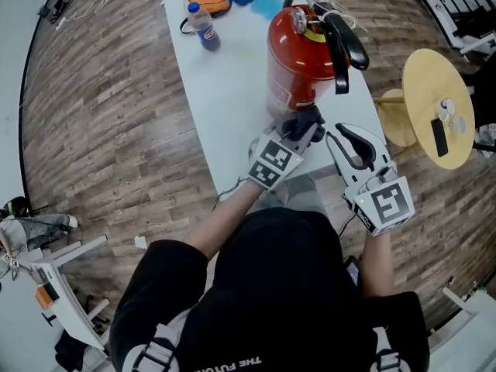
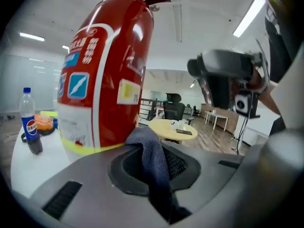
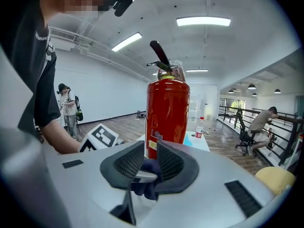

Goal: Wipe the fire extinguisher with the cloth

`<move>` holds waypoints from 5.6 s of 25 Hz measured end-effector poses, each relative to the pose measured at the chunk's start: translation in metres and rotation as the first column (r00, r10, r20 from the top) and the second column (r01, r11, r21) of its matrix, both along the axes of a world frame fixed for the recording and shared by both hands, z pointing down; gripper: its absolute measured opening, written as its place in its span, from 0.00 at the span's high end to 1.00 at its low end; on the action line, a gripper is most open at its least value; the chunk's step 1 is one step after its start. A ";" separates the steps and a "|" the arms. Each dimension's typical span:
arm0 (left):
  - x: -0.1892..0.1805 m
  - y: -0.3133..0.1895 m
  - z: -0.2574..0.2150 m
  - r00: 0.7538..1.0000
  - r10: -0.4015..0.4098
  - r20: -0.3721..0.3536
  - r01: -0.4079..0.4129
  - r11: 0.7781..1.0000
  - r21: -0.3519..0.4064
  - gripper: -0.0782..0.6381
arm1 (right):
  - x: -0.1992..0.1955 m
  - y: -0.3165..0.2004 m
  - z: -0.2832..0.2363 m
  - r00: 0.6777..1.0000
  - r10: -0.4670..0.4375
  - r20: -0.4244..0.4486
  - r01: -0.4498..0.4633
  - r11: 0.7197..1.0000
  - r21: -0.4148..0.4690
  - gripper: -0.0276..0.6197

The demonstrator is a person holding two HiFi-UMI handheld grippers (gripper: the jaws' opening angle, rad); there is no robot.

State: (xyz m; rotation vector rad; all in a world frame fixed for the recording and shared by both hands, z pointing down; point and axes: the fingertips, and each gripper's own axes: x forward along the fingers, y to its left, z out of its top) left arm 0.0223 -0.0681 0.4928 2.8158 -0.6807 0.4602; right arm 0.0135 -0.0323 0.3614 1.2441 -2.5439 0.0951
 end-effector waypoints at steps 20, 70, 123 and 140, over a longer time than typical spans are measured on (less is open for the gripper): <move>0.082 0.018 -0.161 0.905 0.336 -0.262 -0.297 0.939 0.176 0.81 | 0.082 -0.006 -0.016 0.948 -0.318 0.013 0.311 0.936 0.165 0.73; -0.114 0.004 0.016 0.946 -0.319 -0.062 0.320 0.947 0.000 0.81 | 0.037 -0.077 0.283 0.997 0.071 -0.041 -0.082 0.819 -0.568 0.90; -0.105 0.076 -0.091 0.981 -0.118 -0.157 0.135 0.986 0.102 0.83 | 0.047 0.056 -0.006 0.984 0.175 0.017 -0.175 0.978 0.116 0.90; 0.067 0.127 -0.116 0.937 -0.293 -0.189 0.316 0.943 0.103 0.83 | 0.130 0.100 -0.019 0.981 -0.077 0.180 0.032 0.970 0.240 0.90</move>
